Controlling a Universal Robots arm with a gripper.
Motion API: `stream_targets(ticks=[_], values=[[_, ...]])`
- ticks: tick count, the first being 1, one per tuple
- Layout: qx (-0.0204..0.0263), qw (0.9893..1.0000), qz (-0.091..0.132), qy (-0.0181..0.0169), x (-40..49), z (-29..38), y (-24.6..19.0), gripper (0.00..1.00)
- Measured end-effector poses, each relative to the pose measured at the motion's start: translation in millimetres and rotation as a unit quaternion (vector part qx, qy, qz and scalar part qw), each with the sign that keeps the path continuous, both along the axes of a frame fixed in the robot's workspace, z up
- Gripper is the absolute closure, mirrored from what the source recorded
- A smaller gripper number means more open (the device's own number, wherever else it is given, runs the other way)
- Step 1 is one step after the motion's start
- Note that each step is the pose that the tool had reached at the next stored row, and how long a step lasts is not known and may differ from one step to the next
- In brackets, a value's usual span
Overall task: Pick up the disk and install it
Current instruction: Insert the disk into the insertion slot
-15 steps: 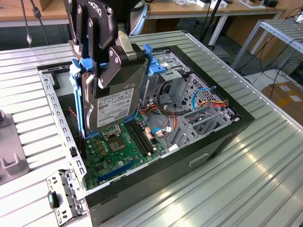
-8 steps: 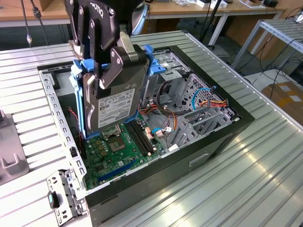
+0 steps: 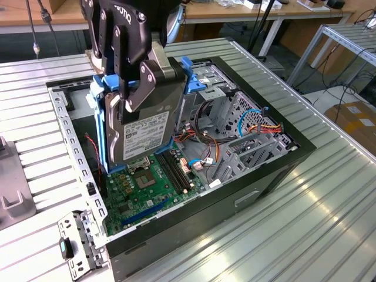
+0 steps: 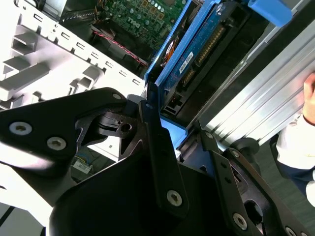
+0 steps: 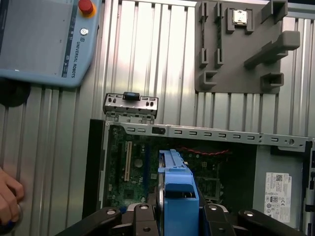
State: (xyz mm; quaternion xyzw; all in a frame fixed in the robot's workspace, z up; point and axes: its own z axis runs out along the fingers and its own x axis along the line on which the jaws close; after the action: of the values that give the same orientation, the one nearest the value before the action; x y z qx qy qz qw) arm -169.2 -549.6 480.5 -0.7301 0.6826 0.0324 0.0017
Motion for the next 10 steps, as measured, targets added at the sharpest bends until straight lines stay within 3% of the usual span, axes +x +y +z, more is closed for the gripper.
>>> stream_targets(ticks=[10], values=[[0.0000,1.0000,0.000,0.0000,1.3,-0.4,-2.8,0.63]])
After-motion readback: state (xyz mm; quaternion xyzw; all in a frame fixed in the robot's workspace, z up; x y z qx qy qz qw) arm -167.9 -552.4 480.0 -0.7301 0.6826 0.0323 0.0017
